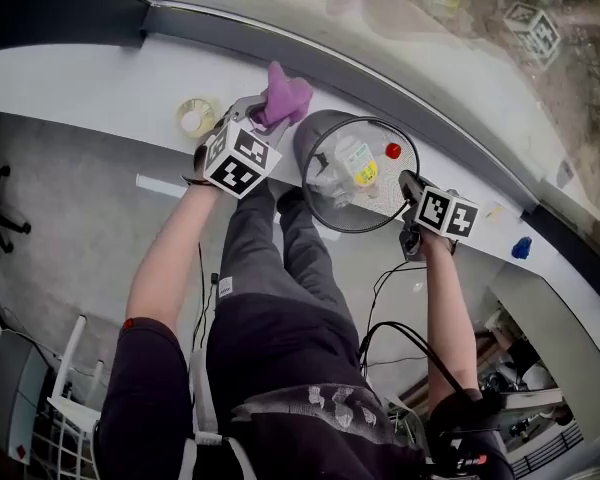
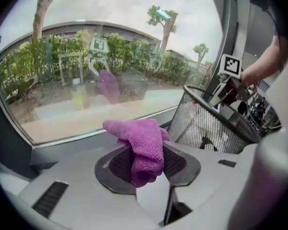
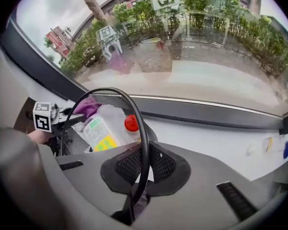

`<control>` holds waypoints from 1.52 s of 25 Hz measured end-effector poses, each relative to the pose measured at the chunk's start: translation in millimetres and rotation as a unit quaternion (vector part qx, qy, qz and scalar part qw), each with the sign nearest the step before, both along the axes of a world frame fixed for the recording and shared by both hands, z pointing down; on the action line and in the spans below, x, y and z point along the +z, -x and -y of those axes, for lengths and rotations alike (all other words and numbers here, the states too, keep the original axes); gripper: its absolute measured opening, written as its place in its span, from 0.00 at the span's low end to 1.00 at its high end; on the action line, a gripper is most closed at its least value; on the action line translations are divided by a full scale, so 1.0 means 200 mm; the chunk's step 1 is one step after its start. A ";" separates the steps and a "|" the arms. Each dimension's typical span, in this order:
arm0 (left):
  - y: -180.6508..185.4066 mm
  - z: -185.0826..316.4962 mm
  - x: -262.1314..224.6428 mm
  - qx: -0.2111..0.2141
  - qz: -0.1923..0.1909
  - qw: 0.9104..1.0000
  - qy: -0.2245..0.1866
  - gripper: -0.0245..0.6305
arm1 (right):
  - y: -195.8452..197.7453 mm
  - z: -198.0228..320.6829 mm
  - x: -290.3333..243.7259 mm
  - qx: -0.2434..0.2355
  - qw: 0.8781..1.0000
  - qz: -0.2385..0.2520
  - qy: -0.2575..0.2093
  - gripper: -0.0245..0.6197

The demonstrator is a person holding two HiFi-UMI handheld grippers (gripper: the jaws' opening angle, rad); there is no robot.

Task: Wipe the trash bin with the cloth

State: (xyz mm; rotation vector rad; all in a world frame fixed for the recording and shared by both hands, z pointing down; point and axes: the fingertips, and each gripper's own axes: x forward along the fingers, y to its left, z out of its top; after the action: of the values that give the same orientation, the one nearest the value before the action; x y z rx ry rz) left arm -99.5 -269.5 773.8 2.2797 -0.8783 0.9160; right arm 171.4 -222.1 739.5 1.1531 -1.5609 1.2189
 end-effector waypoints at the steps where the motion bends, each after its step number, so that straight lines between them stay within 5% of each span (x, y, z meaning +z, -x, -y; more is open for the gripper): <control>1: -0.01 0.02 -0.05 0.008 -0.001 1.000 -0.011 0.23 | 0.00 0.00 0.00 0.008 1.000 0.008 0.000 0.05; 9: -0.15 -0.16 -0.06 0.140 0.058 0.988 -0.033 0.23 | -0.01 -0.04 -0.01 0.098 0.992 0.065 0.042 0.08; 14: -0.28 -0.40 -0.11 0.247 0.081 0.964 -0.051 0.23 | -0.06 -0.13 0.00 0.180 0.978 0.086 0.056 0.08; 19: -0.35 -0.55 -0.14 0.269 0.077 0.959 -0.038 0.23 | -0.05 -0.23 0.01 0.238 0.964 0.094 0.078 0.08; 25: -0.31 -0.68 -0.14 0.293 0.101 0.951 -0.016 0.23 | 0.00 -0.34 0.03 0.246 0.961 0.081 0.099 0.08; 28: -0.28 -0.66 -0.16 0.271 0.098 0.958 -0.006 0.23 | 0.00 -0.32 0.03 0.219 0.970 0.059 0.085 0.08; 32: -0.24 -0.51 -0.19 0.236 0.097 0.967 -0.016 0.23 | -0.05 -0.16 -0.04 0.061 0.998 -0.024 0.023 0.18; 35: -0.20 -0.37 -0.21 0.230 0.096 0.968 -0.028 0.23 | -0.02 -0.03 -0.05 -0.044 0.998 -0.047 0.003 0.19; 38: -0.17 -0.26 -0.21 0.244 0.108 0.963 -0.044 0.23 | 0.02 0.01 -0.02 -0.057 0.998 -0.025 0.029 0.07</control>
State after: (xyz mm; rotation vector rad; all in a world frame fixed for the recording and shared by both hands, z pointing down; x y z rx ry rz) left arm -64.6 -217.6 732.5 2.5623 -0.4436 1.3823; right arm 167.7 -224.0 736.0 1.0357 -1.5233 1.1425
